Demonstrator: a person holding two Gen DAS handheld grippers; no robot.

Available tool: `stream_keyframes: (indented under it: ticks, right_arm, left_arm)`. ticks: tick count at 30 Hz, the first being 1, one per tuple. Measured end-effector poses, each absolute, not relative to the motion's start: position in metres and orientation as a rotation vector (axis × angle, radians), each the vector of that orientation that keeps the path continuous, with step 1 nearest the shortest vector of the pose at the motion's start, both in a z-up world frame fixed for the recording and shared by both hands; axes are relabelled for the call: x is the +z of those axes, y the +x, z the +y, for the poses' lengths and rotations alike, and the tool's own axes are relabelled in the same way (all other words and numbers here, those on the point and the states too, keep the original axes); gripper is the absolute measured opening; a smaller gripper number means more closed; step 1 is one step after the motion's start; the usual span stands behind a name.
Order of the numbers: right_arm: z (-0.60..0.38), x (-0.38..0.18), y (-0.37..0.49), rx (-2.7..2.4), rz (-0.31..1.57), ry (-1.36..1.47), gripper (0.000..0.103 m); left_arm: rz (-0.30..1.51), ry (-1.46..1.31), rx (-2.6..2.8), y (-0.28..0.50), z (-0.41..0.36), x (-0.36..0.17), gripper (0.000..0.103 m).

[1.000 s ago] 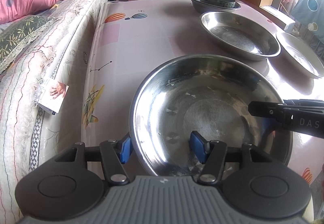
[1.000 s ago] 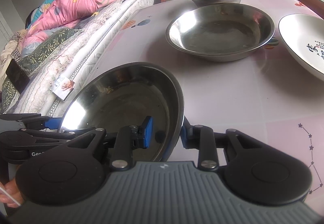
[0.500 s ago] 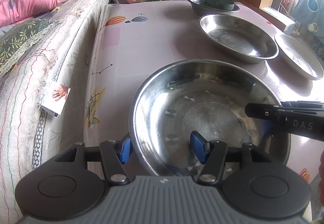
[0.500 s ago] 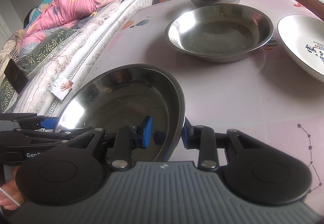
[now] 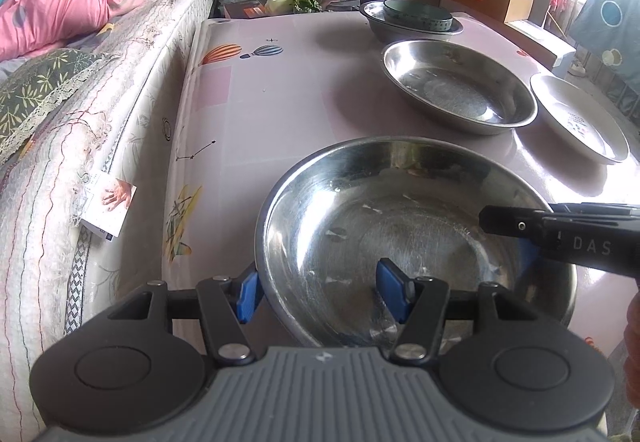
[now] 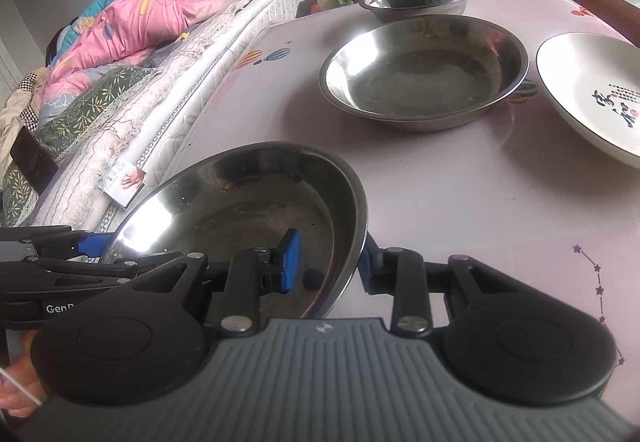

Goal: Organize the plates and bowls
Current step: 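Lift the steel plate with the right tool while the left tool lifts the steel basin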

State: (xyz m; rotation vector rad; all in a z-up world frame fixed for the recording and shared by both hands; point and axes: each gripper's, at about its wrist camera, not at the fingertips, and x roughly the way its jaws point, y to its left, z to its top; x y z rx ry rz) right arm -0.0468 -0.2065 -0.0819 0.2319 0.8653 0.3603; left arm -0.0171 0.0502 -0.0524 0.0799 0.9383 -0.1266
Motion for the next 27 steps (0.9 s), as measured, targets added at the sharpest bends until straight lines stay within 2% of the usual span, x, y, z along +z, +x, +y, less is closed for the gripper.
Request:
stream_keyframes:
  ticks: [16, 22, 27]
  right_arm:
    - [-0.207, -0.080, -0.051, 0.365, 0.849, 0.212, 0.030]
    - [-0.208, -0.086, -0.051, 0.365, 0.864, 0.204, 0.029]
    - [-0.210, -0.090, -0.050, 0.358, 0.869, 0.204, 0.028]
  left_arm:
    - [0.924, 0.077, -0.161, -0.021, 0.045, -0.050, 0.060]
    - [0.963, 0.033, -0.174, -0.016, 0.053, -0.059, 0.050]
    - [0.960, 0.017, -0.169, -0.012, 0.060, -0.061, 0.047]
